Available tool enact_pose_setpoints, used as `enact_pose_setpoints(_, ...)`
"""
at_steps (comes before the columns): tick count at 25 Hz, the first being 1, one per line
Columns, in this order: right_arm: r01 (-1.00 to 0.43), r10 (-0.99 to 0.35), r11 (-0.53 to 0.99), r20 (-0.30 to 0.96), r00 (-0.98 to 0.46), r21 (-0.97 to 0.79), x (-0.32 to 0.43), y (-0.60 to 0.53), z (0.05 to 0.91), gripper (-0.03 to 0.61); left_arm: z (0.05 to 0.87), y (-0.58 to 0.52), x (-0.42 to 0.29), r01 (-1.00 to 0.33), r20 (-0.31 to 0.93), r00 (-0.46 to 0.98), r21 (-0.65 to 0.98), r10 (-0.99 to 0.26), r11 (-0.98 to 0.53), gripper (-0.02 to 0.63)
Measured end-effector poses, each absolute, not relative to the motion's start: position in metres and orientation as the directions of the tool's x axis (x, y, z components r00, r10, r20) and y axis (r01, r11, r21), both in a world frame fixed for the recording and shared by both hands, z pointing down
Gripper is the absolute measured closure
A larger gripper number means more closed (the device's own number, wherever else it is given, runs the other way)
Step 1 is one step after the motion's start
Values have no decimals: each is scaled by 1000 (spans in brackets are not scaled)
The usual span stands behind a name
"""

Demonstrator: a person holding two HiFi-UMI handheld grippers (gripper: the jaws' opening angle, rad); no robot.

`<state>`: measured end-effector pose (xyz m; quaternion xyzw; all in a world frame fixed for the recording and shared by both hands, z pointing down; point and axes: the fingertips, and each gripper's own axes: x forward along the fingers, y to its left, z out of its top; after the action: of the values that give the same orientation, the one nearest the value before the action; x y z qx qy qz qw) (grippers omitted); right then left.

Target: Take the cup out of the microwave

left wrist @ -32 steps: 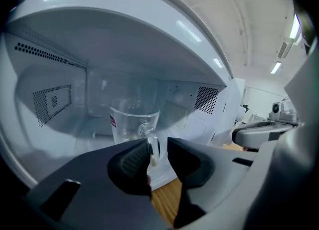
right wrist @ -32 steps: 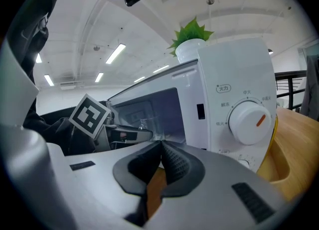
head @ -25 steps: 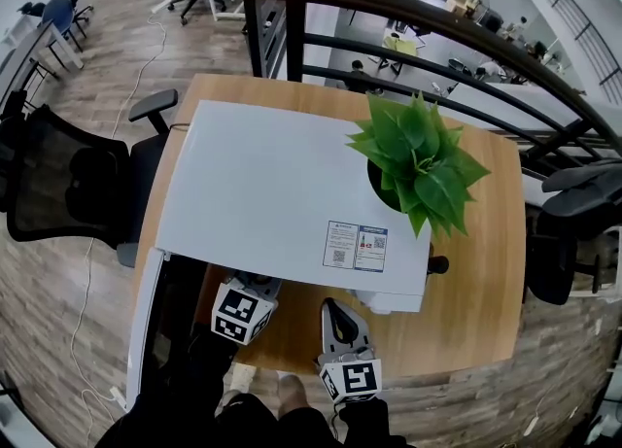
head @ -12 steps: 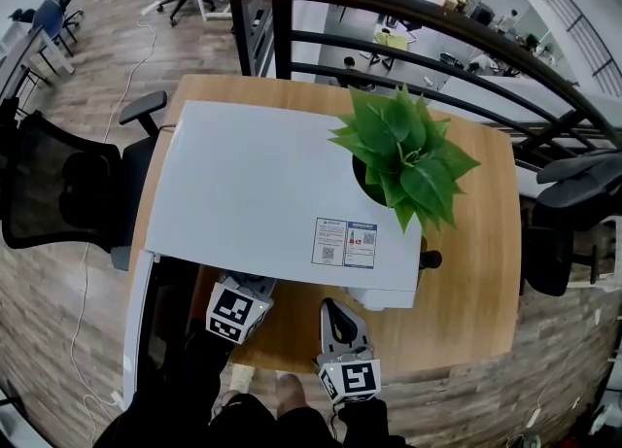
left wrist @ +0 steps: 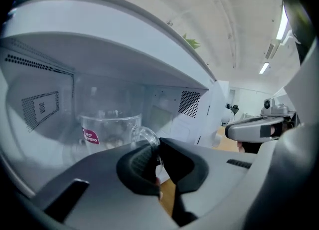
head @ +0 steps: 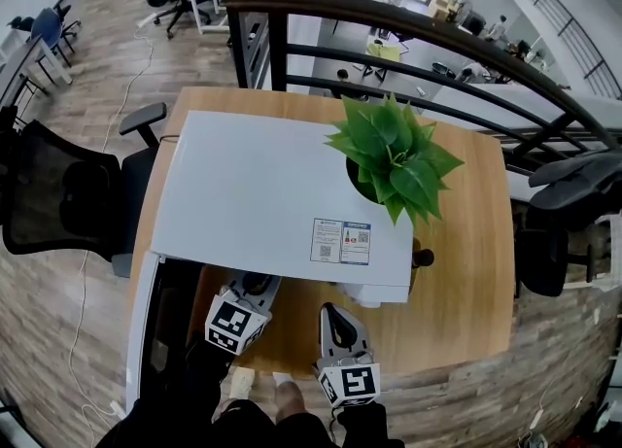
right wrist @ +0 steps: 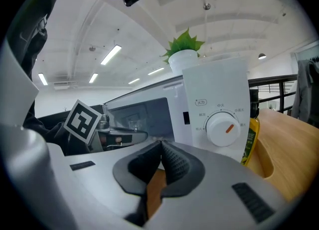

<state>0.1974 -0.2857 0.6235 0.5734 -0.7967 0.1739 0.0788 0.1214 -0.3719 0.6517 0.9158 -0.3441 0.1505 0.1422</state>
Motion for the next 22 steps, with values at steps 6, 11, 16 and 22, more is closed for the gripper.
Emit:
enact_pose_setpoints(6,-949,-897,259,319,-306,-181,194,-273,614,563,639,-353,119,-657,358,734,162,-577,-736,589)
enact_pose_setpoints(11,-955,-910,247,298,-287,-166,187,-259,600,563,627,-330,113,-645,341,749,180,-568,-742,589)
enact_pose_setpoints(16,-964,-926,216,280,-253,-154,181,-241,585,563,616,-304,103,-633,331,760,185,-559,-752,589)
enact_pose_setpoints(22,-971,-938,195,262,-227,-140,166,-210,569,563,605,-268,89,-617,322,774,193,-545,-763,589)
